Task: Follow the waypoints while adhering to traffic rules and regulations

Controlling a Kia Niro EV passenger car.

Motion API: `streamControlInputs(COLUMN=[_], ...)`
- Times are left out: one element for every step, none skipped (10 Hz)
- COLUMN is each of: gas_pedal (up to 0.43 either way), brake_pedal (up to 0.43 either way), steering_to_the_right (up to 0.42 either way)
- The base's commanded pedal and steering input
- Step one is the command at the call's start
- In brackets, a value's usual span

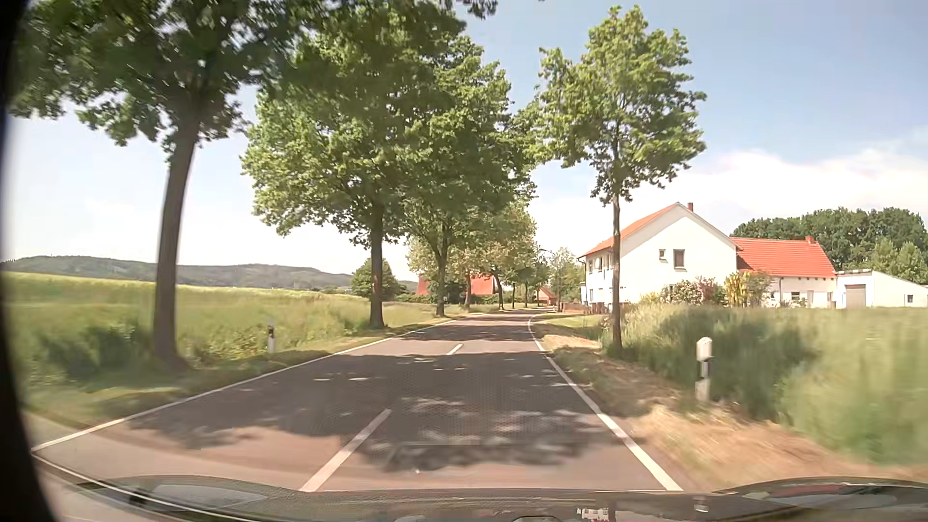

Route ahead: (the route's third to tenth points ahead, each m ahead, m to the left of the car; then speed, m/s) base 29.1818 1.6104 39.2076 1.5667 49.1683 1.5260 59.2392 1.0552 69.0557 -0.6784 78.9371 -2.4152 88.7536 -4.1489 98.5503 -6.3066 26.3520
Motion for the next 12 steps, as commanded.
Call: streamControlInputs(gas_pedal=[0.390,0.390,0.390,0.390,0.390,0.378,0.378,0.370,0.358,0.358,0.350,0.339], brake_pedal=[0.000,0.000,0.000,0.000,0.000,0.000,0.000,0.000,0.000,0.000,0.000,0.000], steering_to_the_right=[0.007,0.008,0.008,0.008,0.008,0.009,0.010,0.009,0.010,0.009,0.011,0.011])
